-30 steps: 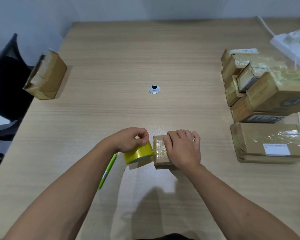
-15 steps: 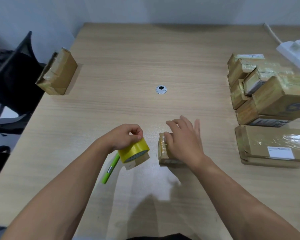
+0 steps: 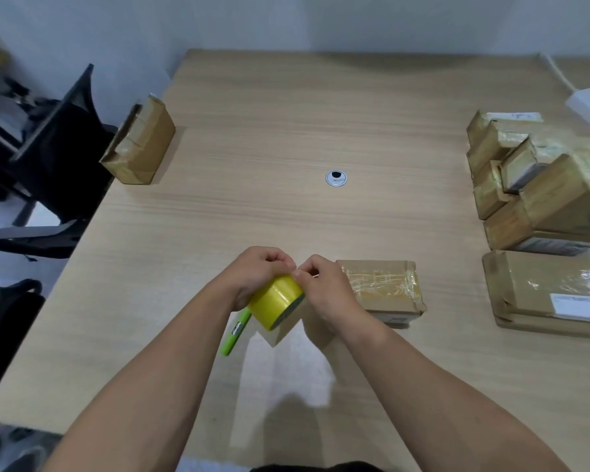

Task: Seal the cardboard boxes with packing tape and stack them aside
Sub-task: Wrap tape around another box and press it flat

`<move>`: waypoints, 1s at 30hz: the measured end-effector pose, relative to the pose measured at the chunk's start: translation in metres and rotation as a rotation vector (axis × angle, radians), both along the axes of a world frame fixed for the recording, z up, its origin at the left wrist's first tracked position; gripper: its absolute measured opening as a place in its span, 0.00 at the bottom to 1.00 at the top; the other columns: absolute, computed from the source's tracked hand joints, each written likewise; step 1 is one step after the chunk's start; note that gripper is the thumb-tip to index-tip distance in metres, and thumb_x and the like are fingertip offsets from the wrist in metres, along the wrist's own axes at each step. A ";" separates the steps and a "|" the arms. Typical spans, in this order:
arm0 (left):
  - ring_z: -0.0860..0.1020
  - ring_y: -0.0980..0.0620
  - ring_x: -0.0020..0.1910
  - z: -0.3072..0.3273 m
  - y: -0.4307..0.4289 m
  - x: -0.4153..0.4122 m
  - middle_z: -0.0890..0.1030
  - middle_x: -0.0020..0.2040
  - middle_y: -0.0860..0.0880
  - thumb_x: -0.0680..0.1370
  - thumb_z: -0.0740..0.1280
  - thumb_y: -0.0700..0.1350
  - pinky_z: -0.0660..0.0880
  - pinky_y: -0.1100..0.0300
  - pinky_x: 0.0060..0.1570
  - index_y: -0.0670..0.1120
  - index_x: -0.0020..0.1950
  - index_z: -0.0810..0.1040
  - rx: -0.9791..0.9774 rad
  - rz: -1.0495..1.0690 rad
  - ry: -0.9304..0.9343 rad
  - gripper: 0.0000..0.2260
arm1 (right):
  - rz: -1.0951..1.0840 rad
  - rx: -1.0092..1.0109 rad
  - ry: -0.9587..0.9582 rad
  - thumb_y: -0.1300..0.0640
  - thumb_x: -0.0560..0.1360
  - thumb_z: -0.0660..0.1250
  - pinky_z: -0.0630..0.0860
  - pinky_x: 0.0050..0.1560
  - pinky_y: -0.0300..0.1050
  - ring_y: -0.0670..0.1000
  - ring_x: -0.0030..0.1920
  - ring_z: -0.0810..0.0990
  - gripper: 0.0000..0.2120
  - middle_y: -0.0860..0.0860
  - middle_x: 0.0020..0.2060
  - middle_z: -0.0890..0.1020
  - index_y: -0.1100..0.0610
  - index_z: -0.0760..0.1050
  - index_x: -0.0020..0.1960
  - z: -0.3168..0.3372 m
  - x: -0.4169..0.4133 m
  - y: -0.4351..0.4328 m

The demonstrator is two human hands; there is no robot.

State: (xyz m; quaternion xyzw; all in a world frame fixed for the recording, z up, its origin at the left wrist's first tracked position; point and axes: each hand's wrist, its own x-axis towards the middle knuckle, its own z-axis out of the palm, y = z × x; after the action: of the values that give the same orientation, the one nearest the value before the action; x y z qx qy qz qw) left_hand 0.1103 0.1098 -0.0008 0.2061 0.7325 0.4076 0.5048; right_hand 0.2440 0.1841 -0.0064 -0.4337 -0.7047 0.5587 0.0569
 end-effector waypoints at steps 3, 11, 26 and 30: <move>0.78 0.51 0.40 -0.004 -0.007 -0.005 0.82 0.43 0.46 0.81 0.63 0.36 0.73 0.59 0.38 0.42 0.55 0.83 0.014 0.065 -0.109 0.10 | -0.010 0.026 -0.008 0.60 0.81 0.63 0.63 0.49 0.34 0.54 0.46 0.77 0.08 0.50 0.40 0.78 0.57 0.74 0.42 -0.003 -0.001 0.000; 0.82 0.54 0.52 -0.031 -0.040 -0.020 0.85 0.55 0.49 0.80 0.66 0.36 0.77 0.58 0.46 0.50 0.63 0.80 0.088 -0.145 0.005 0.14 | 0.143 0.124 0.057 0.58 0.82 0.62 0.66 0.38 0.34 0.45 0.40 0.72 0.09 0.46 0.39 0.75 0.53 0.71 0.43 -0.001 -0.017 0.002; 0.84 0.42 0.44 -0.059 -0.091 -0.065 0.84 0.50 0.35 0.78 0.65 0.34 0.83 0.51 0.40 0.40 0.55 0.83 -0.218 -0.072 0.090 0.09 | 0.133 0.117 0.185 0.60 0.83 0.60 0.72 0.41 0.39 0.48 0.43 0.81 0.10 0.51 0.42 0.79 0.53 0.71 0.42 0.013 -0.065 -0.011; 0.84 0.37 0.39 -0.061 -0.099 -0.078 0.84 0.42 0.35 0.76 0.63 0.32 0.83 0.46 0.44 0.36 0.52 0.82 -0.340 -0.042 0.057 0.10 | 0.115 0.060 0.189 0.60 0.83 0.60 0.72 0.37 0.31 0.37 0.33 0.77 0.07 0.52 0.40 0.80 0.58 0.73 0.46 0.004 -0.078 -0.012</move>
State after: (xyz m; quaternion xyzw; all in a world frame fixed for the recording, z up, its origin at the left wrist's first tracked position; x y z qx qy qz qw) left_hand 0.0326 0.0106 -0.0618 0.1444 0.8006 0.2612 0.5197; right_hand 0.1664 0.1722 -0.0025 -0.3362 -0.7362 0.5781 0.1038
